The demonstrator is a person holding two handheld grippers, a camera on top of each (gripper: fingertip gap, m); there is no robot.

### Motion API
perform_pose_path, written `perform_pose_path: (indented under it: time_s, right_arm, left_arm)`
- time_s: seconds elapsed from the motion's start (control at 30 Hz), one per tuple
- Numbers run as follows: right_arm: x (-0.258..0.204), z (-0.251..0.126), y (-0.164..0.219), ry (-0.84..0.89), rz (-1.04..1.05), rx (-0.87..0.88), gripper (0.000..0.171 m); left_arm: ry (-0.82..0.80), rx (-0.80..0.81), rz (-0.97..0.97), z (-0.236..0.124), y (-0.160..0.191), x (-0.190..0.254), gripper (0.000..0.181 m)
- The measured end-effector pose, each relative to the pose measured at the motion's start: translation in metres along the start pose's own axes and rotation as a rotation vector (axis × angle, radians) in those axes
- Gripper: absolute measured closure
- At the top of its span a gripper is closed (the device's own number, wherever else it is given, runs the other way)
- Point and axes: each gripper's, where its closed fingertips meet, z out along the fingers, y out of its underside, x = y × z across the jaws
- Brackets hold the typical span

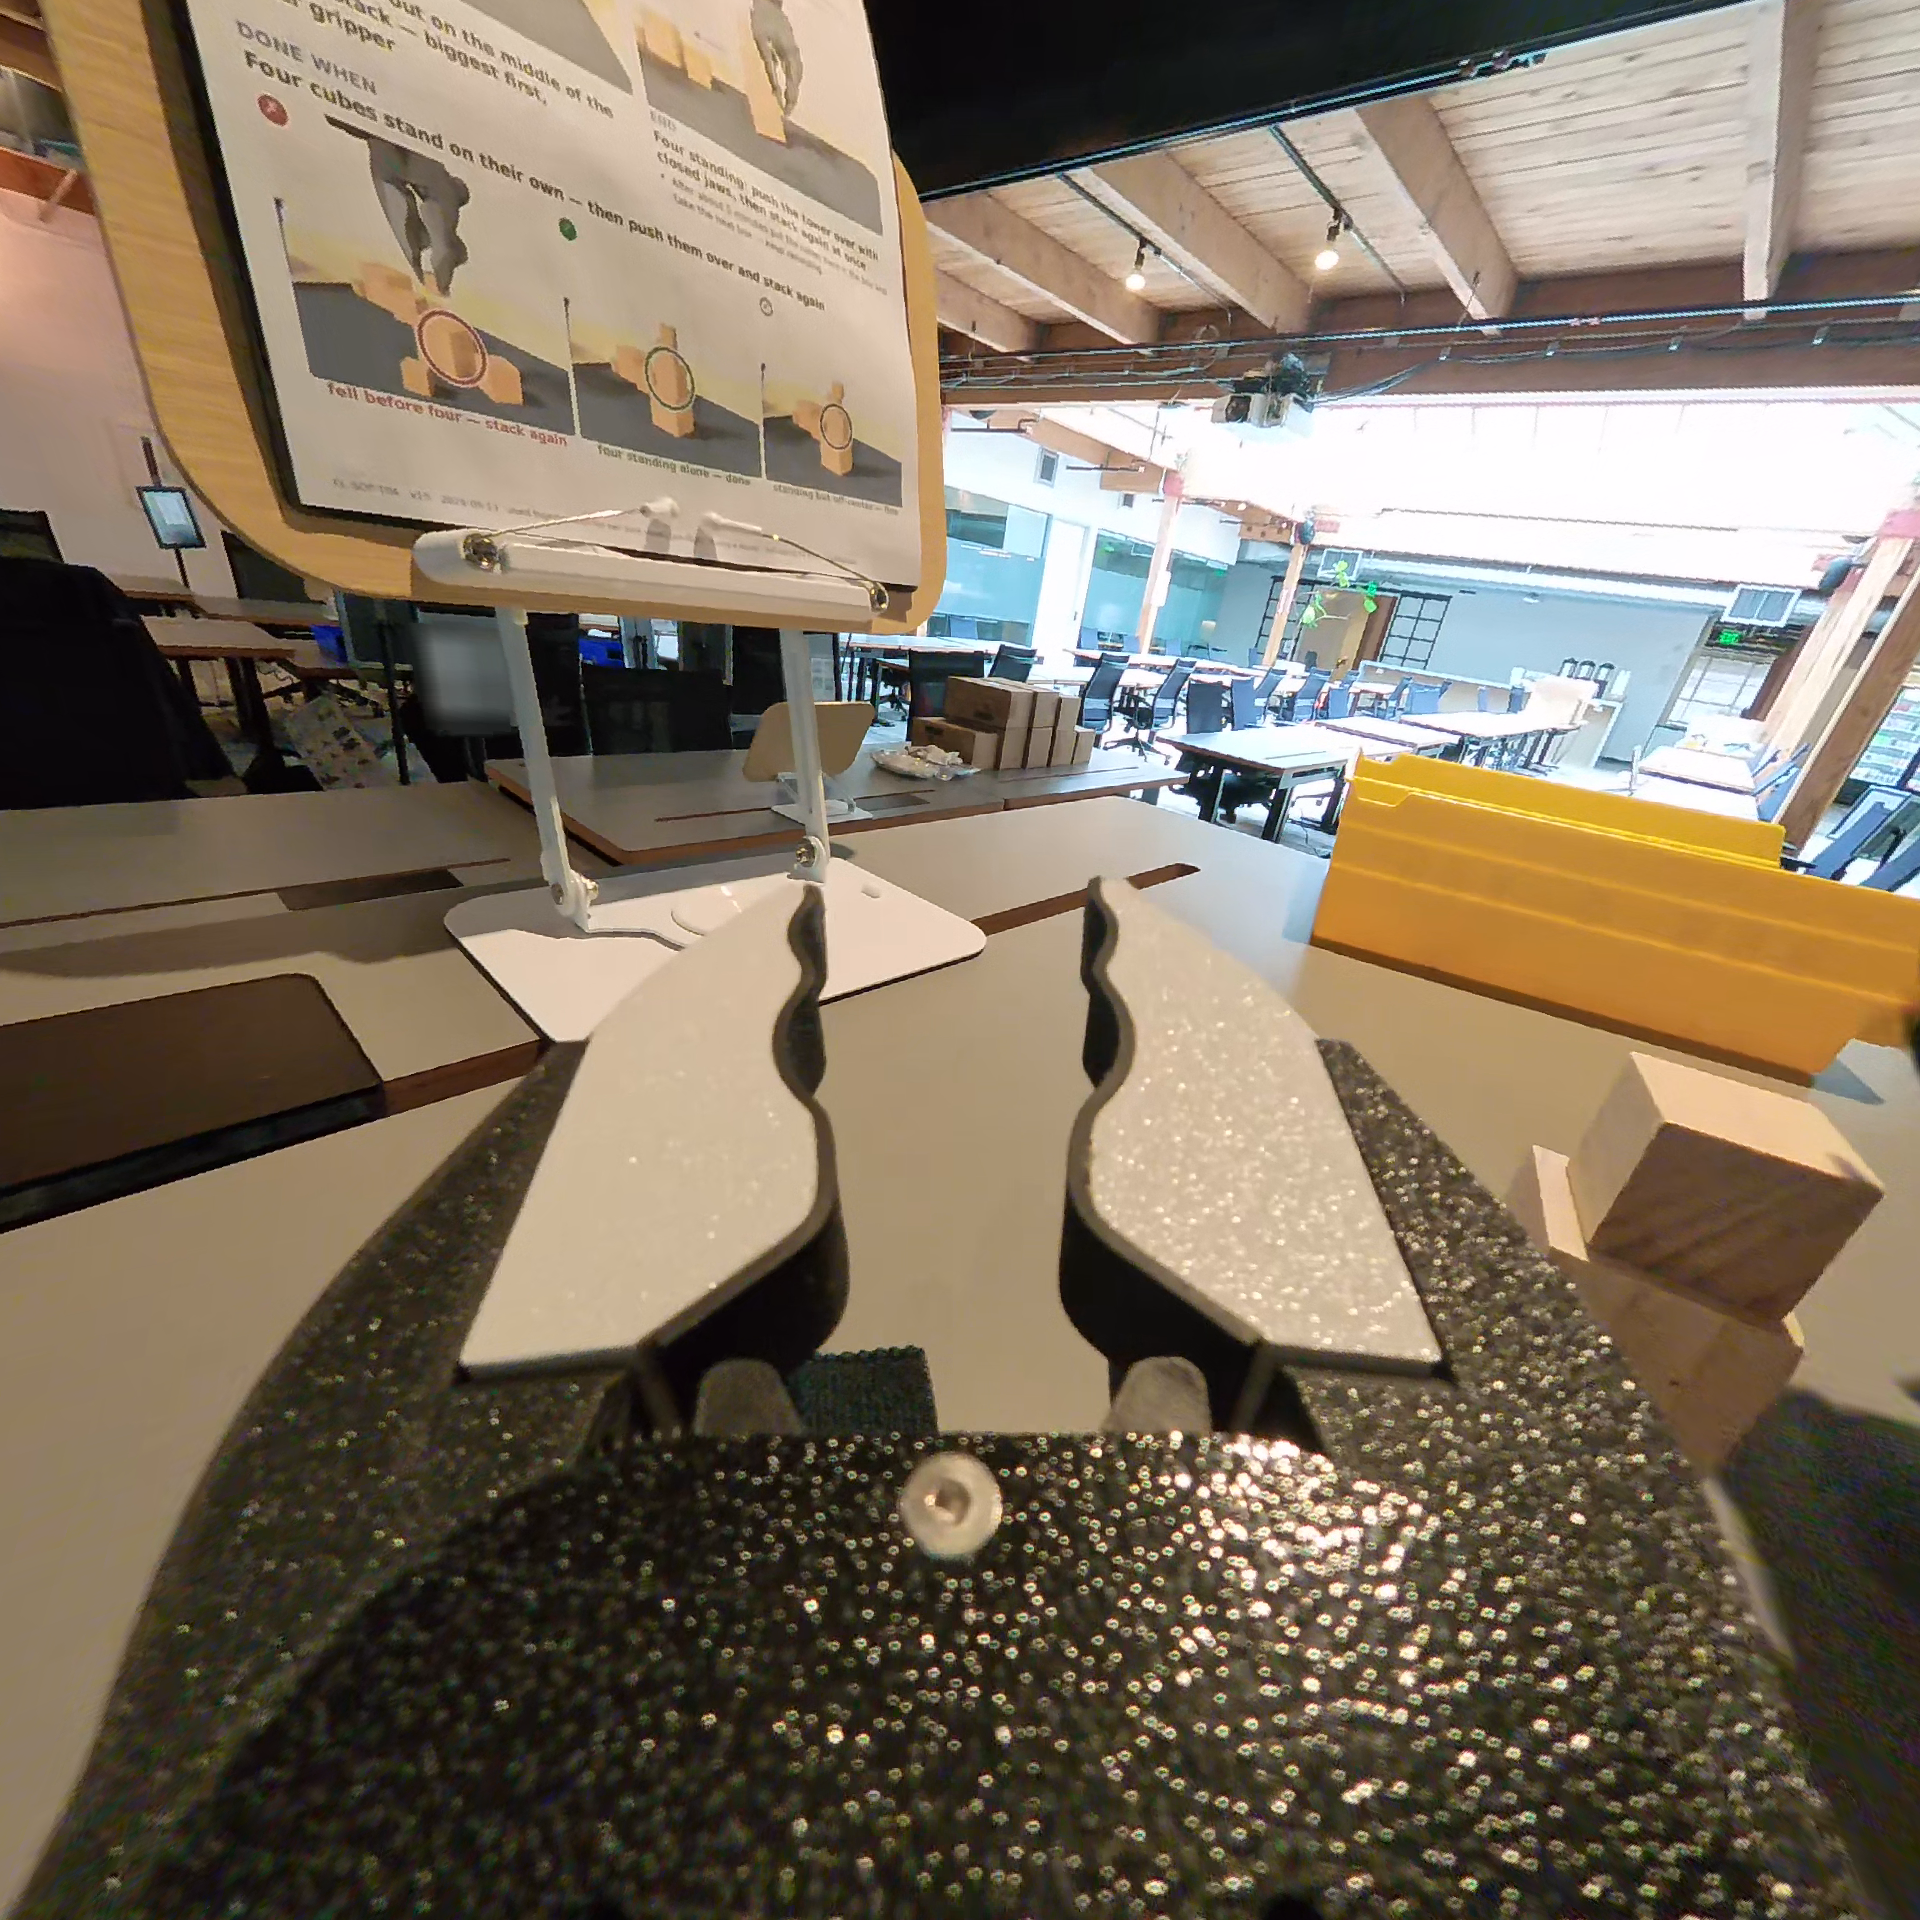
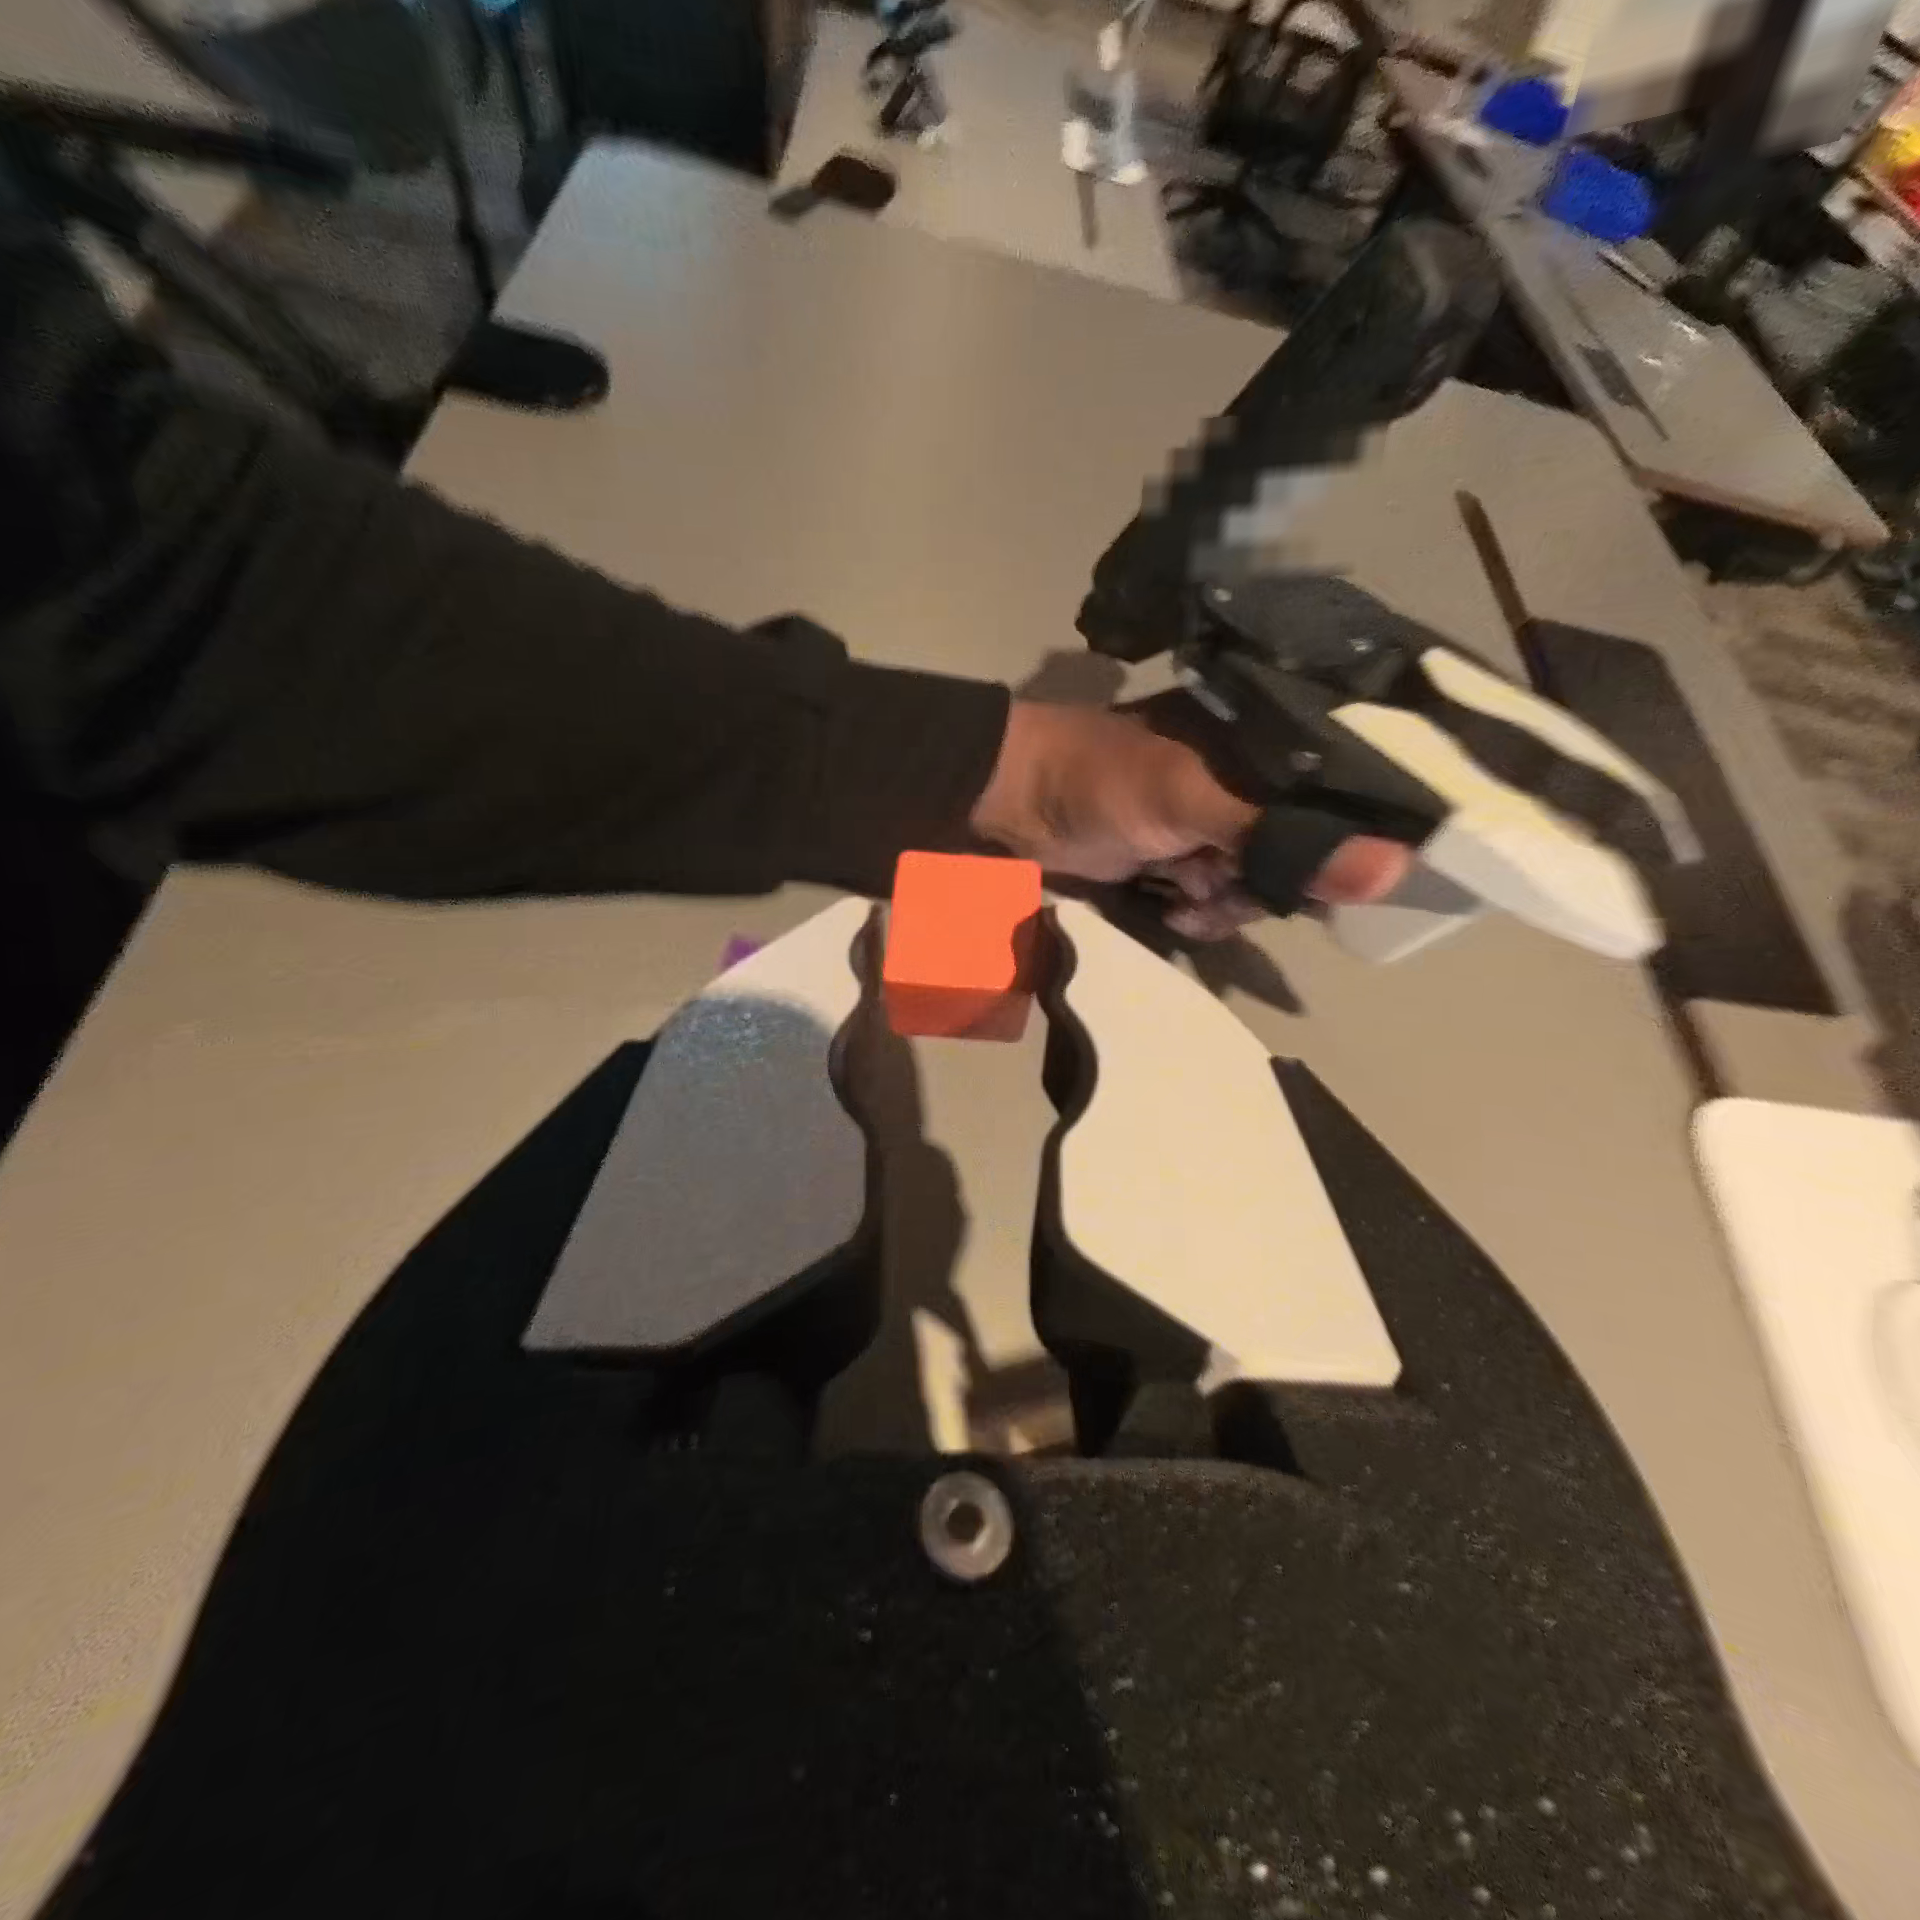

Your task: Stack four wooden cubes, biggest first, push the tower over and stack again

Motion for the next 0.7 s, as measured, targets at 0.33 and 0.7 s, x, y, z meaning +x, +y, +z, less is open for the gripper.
perform_pose_path:
  time_s: [0.33, 0.7]
  right_arm:
    - [0.052, -0.083, 0.049, -0.270, -0.044, -0.026, 0.144]
    - [0.048, -0.071, 0.074, -0.368, -0.022, -0.104, 0.143]
  left_arm:
    - [0.010, -0.003, 0.002, 0.001, 0.001, 0.002, 0.136]
    - [0.024, -0.007, -0.017, 0.001, 0.001, 0.002, 0.137]
